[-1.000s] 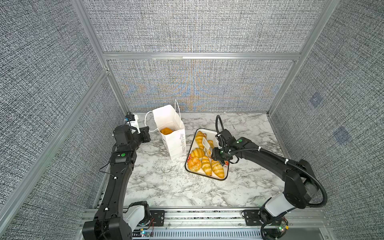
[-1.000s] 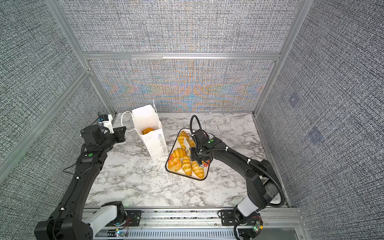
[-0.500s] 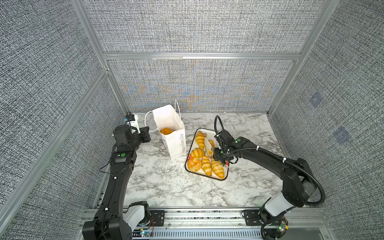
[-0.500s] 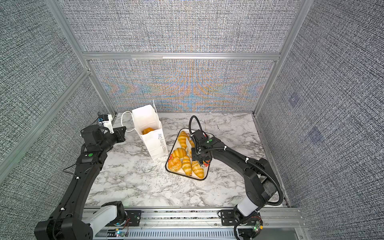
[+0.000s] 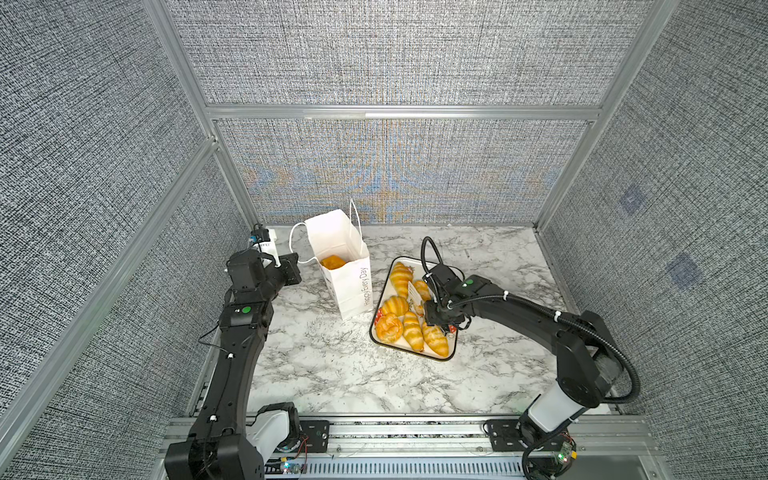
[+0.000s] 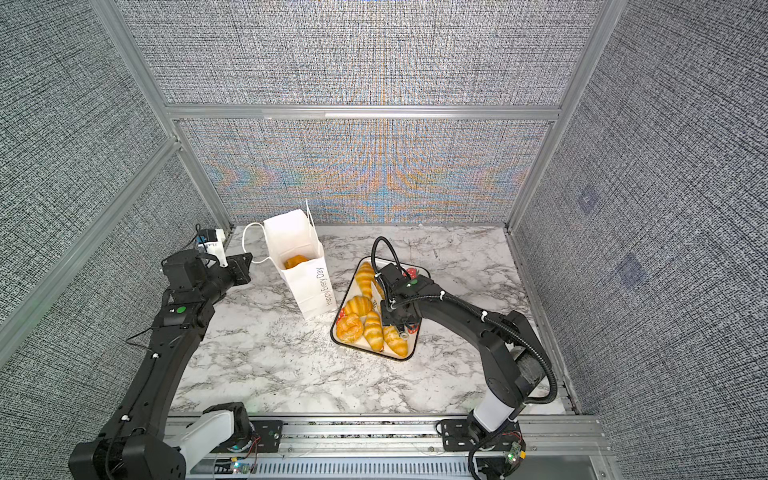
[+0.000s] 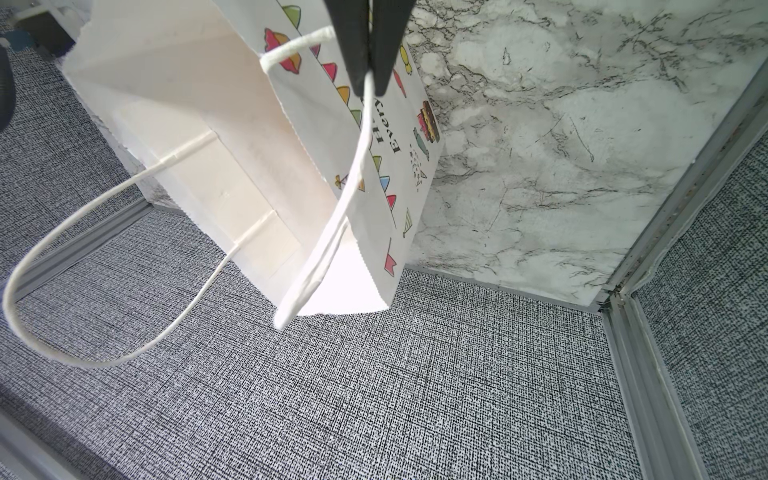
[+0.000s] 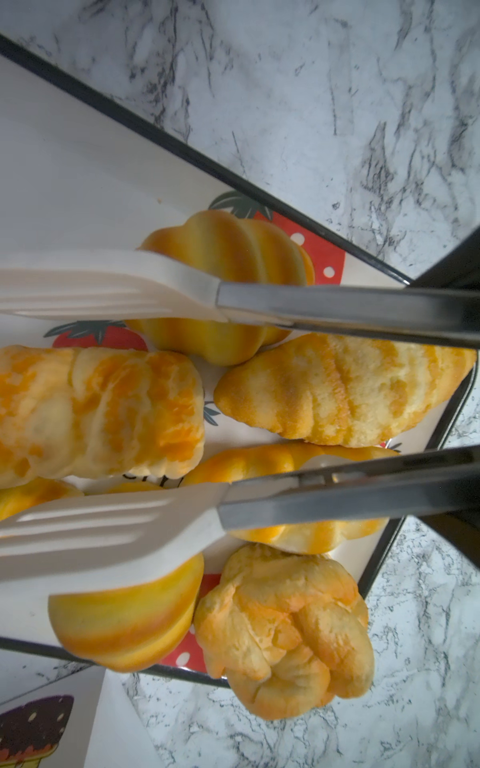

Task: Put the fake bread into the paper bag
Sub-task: 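Lower the tongs onto a twisted bread on the tray and squeeze shut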

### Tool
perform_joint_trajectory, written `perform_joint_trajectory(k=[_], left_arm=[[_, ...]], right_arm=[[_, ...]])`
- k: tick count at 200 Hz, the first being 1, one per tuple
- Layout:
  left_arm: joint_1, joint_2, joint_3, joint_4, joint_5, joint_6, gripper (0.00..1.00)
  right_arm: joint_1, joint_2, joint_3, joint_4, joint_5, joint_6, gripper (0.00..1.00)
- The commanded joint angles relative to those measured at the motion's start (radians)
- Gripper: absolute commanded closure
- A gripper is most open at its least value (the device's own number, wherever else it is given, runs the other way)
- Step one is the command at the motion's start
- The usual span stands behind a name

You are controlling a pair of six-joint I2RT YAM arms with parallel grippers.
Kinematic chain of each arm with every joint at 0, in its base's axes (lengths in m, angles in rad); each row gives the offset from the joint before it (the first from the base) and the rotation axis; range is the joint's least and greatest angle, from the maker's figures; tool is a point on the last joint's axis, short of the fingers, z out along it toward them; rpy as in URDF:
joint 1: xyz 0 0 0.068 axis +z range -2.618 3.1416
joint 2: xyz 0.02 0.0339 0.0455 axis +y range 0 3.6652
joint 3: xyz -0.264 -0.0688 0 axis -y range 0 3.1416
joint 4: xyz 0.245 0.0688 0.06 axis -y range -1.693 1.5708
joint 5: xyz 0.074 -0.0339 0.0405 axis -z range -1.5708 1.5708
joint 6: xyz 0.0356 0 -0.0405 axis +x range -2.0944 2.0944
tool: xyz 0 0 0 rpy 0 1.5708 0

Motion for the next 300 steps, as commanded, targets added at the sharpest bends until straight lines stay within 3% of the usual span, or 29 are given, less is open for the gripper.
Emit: perform_joint_trajectory(k=[1,66,192,300], left_arm=[[0.001,-0.002,0.003,0.017,0.005,0.003,1.00],[0.002,-0.002,0.001,0.016,0.002,0.004,1.00],[0.001,-0.005,0.002,0.016,0.004,0.004,1.00],[0.002,-0.002,0.002,0.017,0.006,0.003,1.00]], right_arm=[[0.009,0.008,0.026,-0.036,0.039,0.016,0.47],[0.025,0.070,0.079,-0.130,0.082,0.064,0.47],[0.042,0.120,0.129,-0.136,0.055,0.073,0.48],[0.043,0.081,0.130,-0.145,0.109,0.077,0.67]])
